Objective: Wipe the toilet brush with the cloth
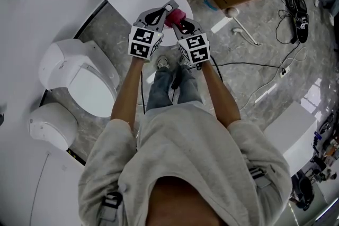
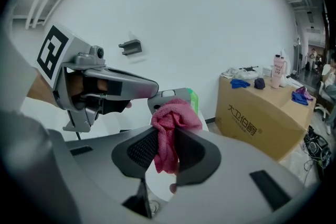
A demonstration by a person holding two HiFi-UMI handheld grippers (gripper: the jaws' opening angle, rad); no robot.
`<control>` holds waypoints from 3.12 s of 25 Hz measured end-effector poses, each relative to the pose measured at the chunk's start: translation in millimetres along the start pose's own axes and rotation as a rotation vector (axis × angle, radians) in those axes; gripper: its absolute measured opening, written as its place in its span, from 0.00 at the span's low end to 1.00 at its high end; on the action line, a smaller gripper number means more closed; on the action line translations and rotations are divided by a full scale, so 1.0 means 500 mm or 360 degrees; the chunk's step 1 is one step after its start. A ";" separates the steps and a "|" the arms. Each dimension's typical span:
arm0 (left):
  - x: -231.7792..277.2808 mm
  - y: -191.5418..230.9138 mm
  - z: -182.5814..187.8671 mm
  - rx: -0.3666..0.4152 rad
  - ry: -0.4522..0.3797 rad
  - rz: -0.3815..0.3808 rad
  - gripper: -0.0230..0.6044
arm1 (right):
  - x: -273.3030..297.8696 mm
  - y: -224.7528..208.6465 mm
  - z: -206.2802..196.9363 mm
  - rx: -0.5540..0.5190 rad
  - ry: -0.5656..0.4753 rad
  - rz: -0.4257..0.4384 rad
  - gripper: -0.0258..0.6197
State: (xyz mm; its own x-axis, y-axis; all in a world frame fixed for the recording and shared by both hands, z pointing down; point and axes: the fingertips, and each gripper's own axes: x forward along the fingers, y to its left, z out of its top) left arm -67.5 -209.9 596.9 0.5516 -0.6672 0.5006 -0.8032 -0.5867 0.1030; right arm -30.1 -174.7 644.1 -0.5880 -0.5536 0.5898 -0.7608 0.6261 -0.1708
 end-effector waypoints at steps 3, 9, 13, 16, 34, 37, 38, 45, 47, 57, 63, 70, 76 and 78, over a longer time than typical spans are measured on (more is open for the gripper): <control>0.001 0.000 0.001 -0.0005 -0.0006 -0.0004 0.07 | 0.007 -0.010 -0.004 -0.0003 0.0023 0.0002 0.19; 0.005 -0.003 0.000 0.0003 0.0003 0.0001 0.07 | 0.013 -0.020 -0.017 -0.0049 0.0059 0.0008 0.19; 0.005 -0.001 0.001 0.0006 0.0013 0.0012 0.07 | 0.012 -0.022 -0.024 -0.0082 0.0088 0.0019 0.19; 0.007 -0.004 0.002 0.0009 0.0018 0.0017 0.07 | 0.012 -0.025 -0.044 -0.0095 0.0140 0.0022 0.19; 0.011 -0.004 -0.001 -0.0012 0.0032 0.0051 0.07 | -0.051 -0.110 -0.011 -0.0043 0.0039 -0.0132 0.19; 0.011 -0.006 -0.001 -0.0013 0.0033 0.0052 0.07 | -0.062 -0.137 0.068 -0.0064 -0.0095 -0.0171 0.19; 0.010 -0.006 -0.001 -0.0014 0.0032 0.0052 0.07 | -0.064 -0.143 0.092 -0.0070 -0.0134 -0.0178 0.19; 0.011 -0.007 -0.002 -0.0019 0.0028 0.0056 0.07 | -0.050 -0.156 0.199 -0.0066 -0.0282 -0.0148 0.19; 0.011 -0.007 -0.003 -0.0021 0.0028 0.0058 0.07 | -0.042 -0.149 0.198 -0.0037 -0.0279 -0.0118 0.19; 0.011 0.000 0.000 -0.0012 0.0023 0.0066 0.07 | 0.004 -0.123 0.102 0.0148 -0.0118 0.0027 0.19; 0.013 0.004 0.003 -0.0013 0.0019 0.0071 0.07 | 0.029 -0.116 0.047 0.0177 -0.0008 0.0079 0.19; 0.015 0.006 0.003 -0.0021 0.0014 0.0073 0.07 | 0.056 -0.111 -0.015 0.0222 0.0113 0.0110 0.19; 0.017 0.010 0.005 -0.0025 0.0004 0.0073 0.07 | 0.072 -0.102 -0.061 0.0248 0.0209 0.0131 0.19; 0.017 0.012 0.005 -0.0027 0.0005 0.0073 0.07 | 0.074 -0.097 -0.076 0.0251 0.0238 0.0134 0.19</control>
State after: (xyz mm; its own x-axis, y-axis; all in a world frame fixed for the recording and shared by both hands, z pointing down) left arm -67.0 -219.9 599.7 0.5134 -0.6916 0.5080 -0.8313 -0.5478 0.0944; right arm -4.5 -204.4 704.0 -0.6128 -0.4081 0.6767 -0.7512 0.5664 -0.3388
